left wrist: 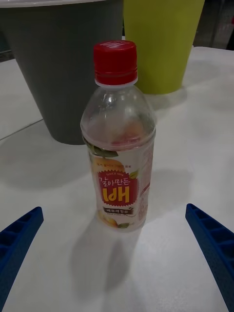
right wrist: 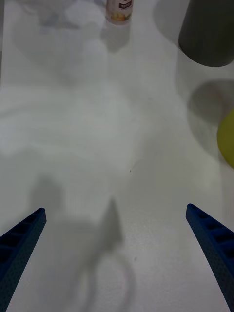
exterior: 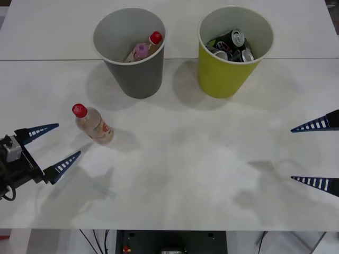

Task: Put the can into the green bin and the plastic bottle into the gray bin

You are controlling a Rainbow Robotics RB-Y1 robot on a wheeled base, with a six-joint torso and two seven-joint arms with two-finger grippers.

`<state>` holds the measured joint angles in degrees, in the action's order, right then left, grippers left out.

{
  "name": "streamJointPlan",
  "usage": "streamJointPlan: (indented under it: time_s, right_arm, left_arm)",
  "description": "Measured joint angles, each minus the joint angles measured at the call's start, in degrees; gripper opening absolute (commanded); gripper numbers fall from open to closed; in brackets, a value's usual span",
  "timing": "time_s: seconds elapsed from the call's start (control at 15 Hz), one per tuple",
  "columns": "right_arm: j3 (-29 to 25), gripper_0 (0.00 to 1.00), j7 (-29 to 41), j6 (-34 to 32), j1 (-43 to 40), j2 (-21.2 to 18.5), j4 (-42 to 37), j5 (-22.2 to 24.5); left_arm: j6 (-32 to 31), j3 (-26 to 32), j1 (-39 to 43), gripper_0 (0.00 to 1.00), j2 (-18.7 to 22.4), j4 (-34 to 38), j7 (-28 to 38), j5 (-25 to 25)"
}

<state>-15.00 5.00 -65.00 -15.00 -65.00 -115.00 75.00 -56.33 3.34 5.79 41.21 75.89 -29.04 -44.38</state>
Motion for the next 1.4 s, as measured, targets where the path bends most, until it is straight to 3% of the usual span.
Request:
streamJointPlan:
  time_s: [0.53,0.93,1.4]
  right_arm:
    - [0.0,1.0,0.0,0.0,0.0,0.0,0.0,0.0]
    - [0.0,1.0,0.0,0.0,0.0,0.0,0.0,0.0]
    - [0.0,1.0,0.0,0.0,0.0,0.0,0.0,0.0]
  left_arm:
    - [1.8,0.0,-3.7,1.0,-5.6,-1.3,-0.6,-3.2]
    - [1.9,-2.2,-10.1,1.0,-8.3,-7.2,-1.3,-3.7]
    - [4.2,-2.1,-12.9,1.0,-12.5,-7.5,-0.8,-8.2]
